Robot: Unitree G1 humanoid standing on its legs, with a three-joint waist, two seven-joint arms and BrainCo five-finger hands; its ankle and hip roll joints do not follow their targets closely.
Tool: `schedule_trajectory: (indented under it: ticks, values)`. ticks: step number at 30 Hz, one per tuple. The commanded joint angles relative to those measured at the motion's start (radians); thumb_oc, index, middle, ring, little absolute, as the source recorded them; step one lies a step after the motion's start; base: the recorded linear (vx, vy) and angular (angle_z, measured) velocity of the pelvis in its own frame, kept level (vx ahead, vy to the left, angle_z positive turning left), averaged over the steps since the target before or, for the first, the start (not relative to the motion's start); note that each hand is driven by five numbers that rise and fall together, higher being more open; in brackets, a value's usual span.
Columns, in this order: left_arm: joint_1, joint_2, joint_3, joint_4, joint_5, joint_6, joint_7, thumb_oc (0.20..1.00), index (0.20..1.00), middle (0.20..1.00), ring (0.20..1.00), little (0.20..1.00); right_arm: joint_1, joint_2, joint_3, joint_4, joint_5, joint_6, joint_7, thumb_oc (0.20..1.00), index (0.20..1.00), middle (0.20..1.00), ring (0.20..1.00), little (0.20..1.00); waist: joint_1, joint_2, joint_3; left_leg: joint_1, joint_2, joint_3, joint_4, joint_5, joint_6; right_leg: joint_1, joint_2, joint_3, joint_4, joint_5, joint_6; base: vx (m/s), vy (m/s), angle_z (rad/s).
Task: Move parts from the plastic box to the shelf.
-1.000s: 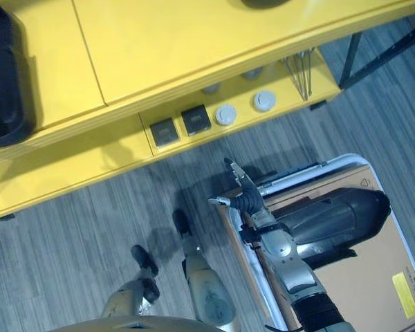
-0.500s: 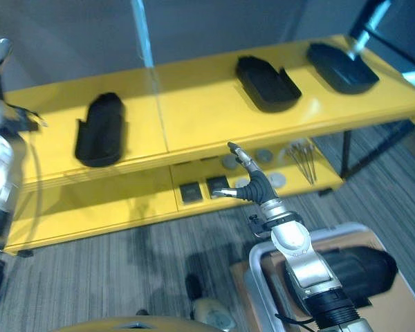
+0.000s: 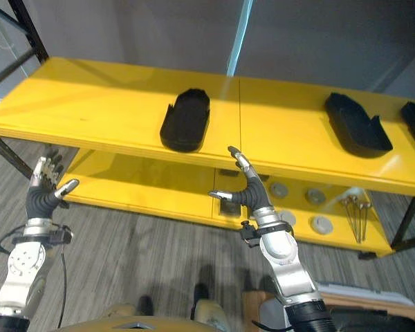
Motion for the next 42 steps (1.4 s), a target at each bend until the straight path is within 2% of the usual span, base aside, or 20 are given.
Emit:
schedule_trajectory:
  ticks: [1, 2, 3, 5, 6, 7, 9, 11, 14, 15, 17, 19, 22, 24, 25, 26, 27, 28, 38, 42]
  values:
    - [-0.096, 0.040, 0.002, -0.034, -0.009, -0.038, -0.005, 1.000, 1.000, 1.000, 1.000, 1.000, 0.008, -0.045, -0.015, -0.038, 0.065, -0.048, -0.021, 1.000, 1.000, 1.000, 1.000, 1.000, -0.017, 0.044, -0.044, 0.106, 0.059, 0.002, -0.024, -0.092, -0.092, 0.053, 0.057, 0.005, 0.070, -0.172, 0.110, 0.05, 0.056, 0.06]
    - [-0.102, 0.055, -0.003, -0.026, 0.005, -0.031, -0.009, 1.000, 1.000, 1.000, 1.000, 1.000, 0.024, -0.052, -0.026, -0.034, 0.063, -0.054, -0.025, 1.000, 1.000, 1.000, 1.000, 1.000, -0.017, 0.033, -0.056, 0.103, 0.052, 0.005, -0.028, -0.102, -0.095, 0.094, 0.107, -0.047, 0.035, -0.216, 0.088, 0.18, 0.008, 0.34]
    - [-0.123, 0.062, -0.004, -0.029, 0.017, -0.027, -0.014, 1.000, 1.000, 1.000, 1.000, 1.000, 0.034, -0.071, -0.032, -0.041, 0.057, -0.054, -0.021, 1.000, 1.000, 1.000, 1.000, 1.000, -0.046, 0.025, -0.072, 0.111, 0.041, 0.041, -0.006, -0.144, -0.098, 0.121, 0.122, -0.055, 0.006, -0.228, 0.077, 0.24, -0.016, 0.44]
    - [-0.125, 0.050, 0.000, -0.026, 0.022, -0.026, -0.012, 1.000, 1.000, 1.000, 1.000, 1.000, 0.033, -0.092, -0.043, -0.049, 0.060, -0.056, -0.012, 1.000, 1.000, 1.000, 1.000, 1.000, -0.046, 0.033, -0.069, 0.071, 0.065, 0.026, 0.156, -0.164, -0.114, 0.177, 0.145, -0.035, -0.035, -0.251, 0.056, 0.20, -0.081, 0.44]
    - [-0.135, 0.043, -0.006, -0.039, 0.013, -0.031, -0.011, 1.000, 1.000, 1.000, 1.000, 1.000, 0.034, -0.108, -0.057, -0.045, 0.066, -0.059, -0.013, 1.000, 1.000, 1.000, 1.000, 1.000, -0.044, 0.027, -0.063, 0.016, 0.087, 0.029, 0.276, -0.124, -0.154, 0.195, 0.132, -0.034, -0.060, -0.250, 0.048, 0.09, -0.090, -0.07]
    - [-0.155, 0.035, -0.012, -0.053, -0.013, -0.043, -0.008, 1.000, 1.000, 1.000, 1.000, 1.000, 0.050, -0.141, -0.090, -0.059, 0.077, -0.053, -0.013, 1.000, 1.000, 1.000, 1.000, 1.000, -0.039, 0.035, -0.023, -0.121, 0.122, -0.039, 0.545, -0.067, -0.229, 0.233, 0.127, -0.041, -0.083, -0.263, 0.014, 0.03, -0.061, -0.20]
    - [-0.173, 0.029, -0.020, -0.052, -0.010, -0.053, 0.016, 1.000, 1.000, 1.000, 1.000, 1.000, 0.023, -0.160, -0.086, -0.044, 0.081, -0.054, -0.028, 1.000, 1.000, 1.000, 1.000, 1.000, -0.031, 0.027, -0.009, -0.188, 0.104, -0.080, 0.635, -0.070, -0.227, 0.234, 0.107, -0.024, -0.106, -0.258, 0.006, 0.00, 0.075, -0.07]
    - [-0.173, 0.028, -0.022, -0.053, -0.008, -0.052, 0.018, 1.000, 1.000, 1.000, 1.000, 1.000, 0.023, -0.163, -0.084, -0.035, 0.078, -0.052, -0.036, 1.000, 1.000, 1.000, 1.000, 1.000, -0.029, 0.026, -0.006, -0.205, 0.126, -0.079, 0.652, -0.075, -0.217, 0.245, 0.099, -0.012, -0.128, -0.256, 0.008, 0.05, 0.098, -0.34]
    - [-0.179, 0.029, -0.014, -0.043, -0.013, -0.049, 0.039, 1.000, 1.000, 1.000, 1.000, 1.000, 0.026, -0.160, -0.086, -0.027, 0.044, -0.041, -0.066, 1.000, 1.000, 1.000, 1.000, 1.000, -0.019, 0.024, -0.018, -0.160, 0.276, -0.079, 0.501, -0.096, -0.205, 0.254, 0.057, -0.001, -0.138, -0.279, 0.036, 0.15, 0.268, -0.40]
    - [-0.152, 0.046, -0.002, -0.062, 0.016, -0.050, 0.062, 1.000, 1.000, 1.000, 1.000, 1.000, -0.010, -0.158, -0.056, -0.011, 0.016, -0.043, -0.084, 1.000, 1.000, 1.000, 1.000, 1.000, -0.011, 0.044, -0.041, -0.066, 0.300, -0.074, 0.293, -0.107, -0.190, 0.232, 0.046, 0.005, -0.149, -0.281, 0.060, 0.08, 0.305, -0.39]
    - [-0.155, 0.053, 0.006, -0.074, 0.006, -0.041, 0.062, 1.000, 1.000, 1.000, 1.000, 1.000, -0.006, -0.156, -0.057, -0.021, 0.005, -0.030, -0.081, 1.000, 1.000, 1.000, 1.000, 1.000, -0.013, 0.043, -0.035, -0.058, 0.322, -0.033, 0.265, -0.079, -0.208, 0.236, 0.031, 0.018, -0.167, -0.274, 0.071, 0.04, 0.252, -0.67]
    - [-0.164, 0.059, -0.006, -0.068, 0.006, -0.050, 0.052, 1.000, 1.000, 1.000, 1.000, 1.000, -0.005, -0.153, -0.065, -0.039, -0.022, -0.033, -0.084, 1.000, 1.000, 1.000, 1.000, 1.000, -0.020, 0.050, -0.033, -0.008, 0.316, 0.062, 0.169, -0.071, -0.214, 0.230, 0.011, 0.006, -0.173, -0.262, 0.089, 0.03, 0.308, -0.42]
    - [-0.202, 0.103, -0.008, -0.058, 0.030, -0.036, 0.056, 1.000, 1.000, 1.000, 1.000, 1.000, -0.033, -0.104, -0.040, -0.082, -0.006, -0.037, -0.083, 1.000, 1.000, 1.000, 1.000, 1.000, -0.030, 0.037, -0.025, -0.008, 0.253, 0.085, 0.062, -0.066, -0.211, 0.178, -0.023, 0.022, -0.221, -0.175, 0.123, -0.07, 0.241, -0.16]
    - [-0.202, 0.119, 0.002, -0.060, 0.044, -0.037, 0.059, 1.000, 1.000, 1.000, 1.000, 1.000, -0.042, -0.090, -0.025, -0.101, 0.000, -0.040, -0.073, 1.000, 1.000, 1.000, 1.000, 1.000, -0.027, 0.027, -0.030, -0.012, 0.242, 0.088, 0.050, -0.065, -0.206, 0.160, -0.023, 0.030, -0.229, -0.157, 0.123, -0.04, 0.088, -0.19]
    - [-0.200, 0.124, 0.005, -0.063, 0.050, -0.038, 0.061, 1.000, 1.000, 1.000, 1.000, 1.000, -0.045, -0.081, -0.013, -0.113, 0.002, -0.044, -0.063, 0.840, 0.840, 0.840, 0.840, 0.840, -0.025, 0.020, -0.033, -0.016, 0.236, 0.088, 0.044, -0.065, -0.204, 0.146, -0.020, 0.037, -0.234, -0.139, 0.123, -0.03, 0.041, -0.13]
    - [-0.198, 0.126, 0.004, -0.062, 0.055, -0.038, 0.058, 1.000, 1.000, 1.000, 1.000, 1.000, -0.050, -0.077, -0.002, -0.123, 0.001, -0.048, -0.056, 0.388, 0.388, 0.388, 0.388, 0.388, -0.023, 0.014, -0.036, -0.016, 0.235, 0.089, 0.032, -0.064, -0.204, 0.137, -0.016, 0.038, -0.238, -0.124, 0.123, -0.02, 0.009, -0.13]
    - [-0.198, 0.126, 0.004, -0.062, 0.055, -0.038, 0.058, 1.000, 1.000, 1.000, 1.000, 1.000, -0.050, -0.077, -0.002, -0.123, 0.001, -0.048, -0.056, 0.388, 0.388, 0.388, 0.388, 0.388, -0.022, 0.013, -0.038, -0.016, 0.234, 0.090, 0.030, -0.062, -0.204, 0.136, -0.016, 0.039, -0.239, -0.124, 0.123, 0.00, 0.012, -0.10]
    - [-0.197, 0.126, 0.004, -0.061, 0.064, -0.036, 0.059, 1.000, 1.000, 1.000, 1.000, 1.000, -0.053, -0.072, 0.007, -0.137, 0.004, -0.053, -0.049, 0.200, 0.200, 0.200, 0.200, 0.200, -0.020, 0.009, -0.042, -0.012, 0.235, 0.094, 0.013, -0.059, -0.206, 0.129, -0.012, 0.039, -0.247, -0.112, 0.123, 0.00, 0.010, -0.05]
    - [-0.175, 0.102, -0.010, -0.072, 0.066, -0.026, 0.044, 1.000, 1.000, 1.000, 1.000, 1.000, -0.078, -0.055, 0.089, -0.236, 0.097, -0.086, 0.023, 0.200, 0.200, 0.200, 0.200, 0.200, 0.001, -0.013, -0.057, -0.009, 0.238, 0.093, -0.034, -0.036, -0.214, 0.084, 0.007, 0.026, -0.275, -0.084, 0.123, 0.00, -0.022, -0.01]
    - [-0.151, 0.091, -0.031, -0.073, 0.025, -0.030, 0.029, 1.000, 1.000, 1.000, 1.000, 1.000, -0.197, -0.063, 0.187, -0.114, 0.082, -0.062, -0.001, 0.200, 0.200, 0.200, 0.200, 0.200, 0.033, -0.007, -0.039, -0.024, 0.243, 0.073, -0.044, -0.022, -0.219, 0.052, 0.013, 0.004, -0.284, -0.079, 0.123, -0.01, -0.080, -0.05]
